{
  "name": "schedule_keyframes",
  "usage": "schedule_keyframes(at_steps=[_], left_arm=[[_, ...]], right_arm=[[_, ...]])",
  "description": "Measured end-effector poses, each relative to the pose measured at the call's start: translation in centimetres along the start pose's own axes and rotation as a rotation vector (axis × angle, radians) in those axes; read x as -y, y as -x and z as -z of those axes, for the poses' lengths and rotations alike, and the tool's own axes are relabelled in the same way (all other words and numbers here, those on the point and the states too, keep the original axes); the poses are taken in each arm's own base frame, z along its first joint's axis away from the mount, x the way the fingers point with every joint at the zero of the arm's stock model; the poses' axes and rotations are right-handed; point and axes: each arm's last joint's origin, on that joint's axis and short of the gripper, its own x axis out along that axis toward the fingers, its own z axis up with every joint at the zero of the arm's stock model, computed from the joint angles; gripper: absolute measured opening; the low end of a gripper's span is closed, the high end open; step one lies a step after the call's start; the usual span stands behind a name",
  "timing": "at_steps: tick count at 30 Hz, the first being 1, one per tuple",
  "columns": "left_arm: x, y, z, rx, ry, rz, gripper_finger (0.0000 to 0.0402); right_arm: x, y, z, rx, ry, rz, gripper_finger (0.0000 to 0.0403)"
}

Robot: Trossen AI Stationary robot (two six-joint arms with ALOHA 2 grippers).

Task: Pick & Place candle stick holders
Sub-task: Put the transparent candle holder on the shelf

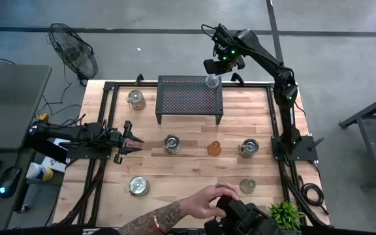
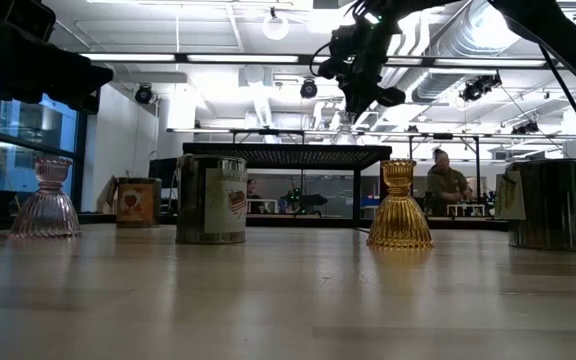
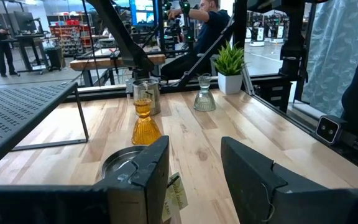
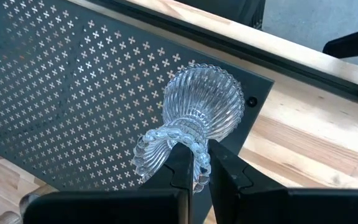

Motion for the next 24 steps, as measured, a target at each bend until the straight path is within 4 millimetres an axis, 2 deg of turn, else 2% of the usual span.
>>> schedule_keyframes(at_steps=[24], left_arm=[[0.00, 0.00, -0.01, 0.001, 0.000, 0.001, 0.0143]], right_arm=[[0.11, -0.26, -0.05, -0.025, -0.005, -0.017, 0.0024]])
